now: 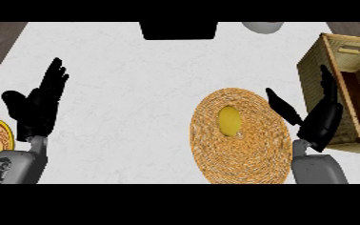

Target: Pick the lemon from the placemat and place it in the basket

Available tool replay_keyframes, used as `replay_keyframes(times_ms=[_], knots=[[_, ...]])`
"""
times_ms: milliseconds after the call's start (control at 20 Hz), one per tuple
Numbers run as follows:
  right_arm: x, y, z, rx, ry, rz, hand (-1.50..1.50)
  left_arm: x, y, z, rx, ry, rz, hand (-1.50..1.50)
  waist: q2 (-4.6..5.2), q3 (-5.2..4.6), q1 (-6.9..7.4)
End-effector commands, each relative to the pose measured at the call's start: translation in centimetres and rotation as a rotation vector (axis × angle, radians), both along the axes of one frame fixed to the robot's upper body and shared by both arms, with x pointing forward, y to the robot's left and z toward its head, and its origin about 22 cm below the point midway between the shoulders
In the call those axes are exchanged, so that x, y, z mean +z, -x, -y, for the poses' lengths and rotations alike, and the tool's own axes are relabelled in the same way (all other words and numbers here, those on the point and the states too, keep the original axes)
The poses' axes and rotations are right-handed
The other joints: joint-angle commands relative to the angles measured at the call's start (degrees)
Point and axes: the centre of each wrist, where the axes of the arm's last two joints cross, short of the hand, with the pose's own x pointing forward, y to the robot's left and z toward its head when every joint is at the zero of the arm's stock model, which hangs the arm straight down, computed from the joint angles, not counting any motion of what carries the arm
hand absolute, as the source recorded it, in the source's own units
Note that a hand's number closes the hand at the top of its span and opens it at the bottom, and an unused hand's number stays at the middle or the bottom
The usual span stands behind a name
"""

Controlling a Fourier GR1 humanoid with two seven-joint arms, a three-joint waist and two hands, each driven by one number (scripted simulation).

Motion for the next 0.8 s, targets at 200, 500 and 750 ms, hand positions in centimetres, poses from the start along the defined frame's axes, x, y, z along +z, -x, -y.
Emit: replay_keyframes(times_ms=[200,500,750], knots=[[-1.7,1.7,-0.5,0.027,0.032,-0.603,-1.5,0.4,-0.1,0.2,-0.006,0.011,-0.009,0.0,-0.55,-0.33,-0.27],[4.6,2.2,-4.9,0.146,-0.011,-0.838,-1.5,1.0,-0.4,-0.7,-0.001,-0.004,-0.012,0.0,-0.93,0.01,-0.58],[11.1,4.5,-7.3,0.158,-0.048,-0.87,-1.5,-0.8,0.2,0.7,0.001,0.031,-0.034,0.0,-0.44,0.23,-0.38]])
